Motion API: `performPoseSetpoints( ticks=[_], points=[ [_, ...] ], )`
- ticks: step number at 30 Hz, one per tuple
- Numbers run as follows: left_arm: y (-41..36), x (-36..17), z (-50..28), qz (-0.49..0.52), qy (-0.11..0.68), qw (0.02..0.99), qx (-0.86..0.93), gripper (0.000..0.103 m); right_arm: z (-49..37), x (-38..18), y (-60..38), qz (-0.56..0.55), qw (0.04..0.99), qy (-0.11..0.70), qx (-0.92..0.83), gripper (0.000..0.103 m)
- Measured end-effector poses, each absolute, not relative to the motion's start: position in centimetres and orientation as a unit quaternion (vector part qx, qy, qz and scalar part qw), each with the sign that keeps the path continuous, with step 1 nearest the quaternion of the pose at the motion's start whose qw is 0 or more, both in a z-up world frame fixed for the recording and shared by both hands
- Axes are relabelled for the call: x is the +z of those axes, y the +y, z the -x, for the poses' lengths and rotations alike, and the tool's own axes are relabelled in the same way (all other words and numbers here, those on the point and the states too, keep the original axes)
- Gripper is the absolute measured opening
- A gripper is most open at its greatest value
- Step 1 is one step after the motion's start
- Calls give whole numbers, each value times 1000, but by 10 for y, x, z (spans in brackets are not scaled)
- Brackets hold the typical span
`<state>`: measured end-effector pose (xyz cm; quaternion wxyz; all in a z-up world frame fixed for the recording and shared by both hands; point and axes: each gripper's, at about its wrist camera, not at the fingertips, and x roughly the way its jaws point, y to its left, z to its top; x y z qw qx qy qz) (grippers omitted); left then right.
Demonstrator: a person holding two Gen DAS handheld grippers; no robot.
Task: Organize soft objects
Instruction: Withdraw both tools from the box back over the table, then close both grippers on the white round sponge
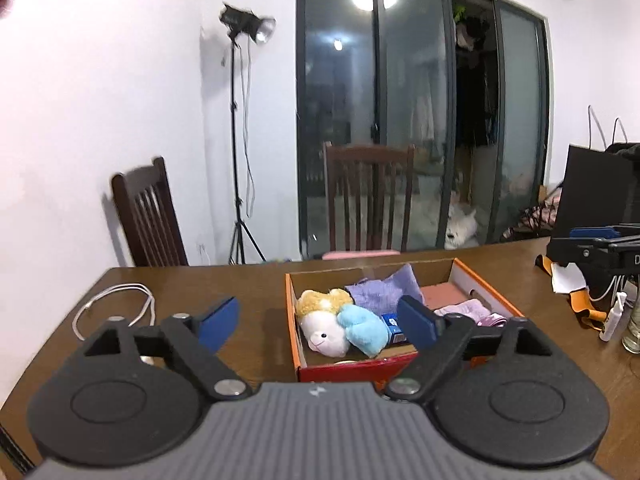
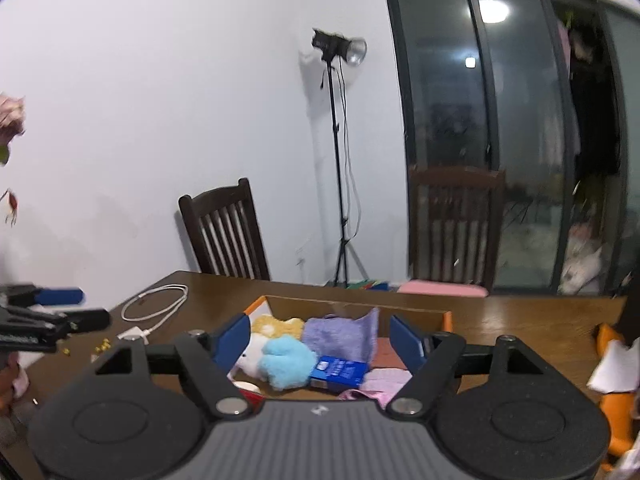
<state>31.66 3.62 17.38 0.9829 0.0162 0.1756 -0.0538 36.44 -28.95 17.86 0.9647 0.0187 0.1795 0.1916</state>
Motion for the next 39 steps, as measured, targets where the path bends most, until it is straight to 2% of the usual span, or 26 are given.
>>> performPoseSetpoints(
  ticks=[4,8,15,19,24,26,28,29,31,33,35,39],
  points=[
    [32,160,-267,4,151,987,-58,96,-315,167,-297,3,974,144,175,86],
    [22,137,-219,11,115,992,-52,103,-271,140,-302,-1,974,135,180,87],
    [6,79,-168,-10,127,990,-56,103,-217,82,-311,-79,959,154,224,89],
    [6,61,-172,-9,163,984,-77,103,-209,53,-298,-55,950,208,226,89],
    [7,55,-200,10,187,979,-76,103,-222,37,-287,-58,947,233,213,89],
    [6,51,-215,21,208,974,-83,98,-232,34,-285,-67,944,244,210,88],
    [6,47,-233,30,231,968,-95,79,-242,31,-284,-70,942,252,210,87],
    [6,44,-245,37,242,964,-102,75,-251,30,-282,-73,941,255,211,87],
    [6,41,-268,52,260,958,-109,59,-268,28,-280,-80,938,261,215,79],
    [5,38,-292,69,272,953,-114,52,-289,26,-276,-91,933,270,221,74],
    [5,33,-319,90,286,944,-135,50,-313,23,-270,-103,928,278,225,71],
    [2,18,-368,128,320,926,-154,42,-363,15,-256,-141,909,304,248,57]
  ],
)
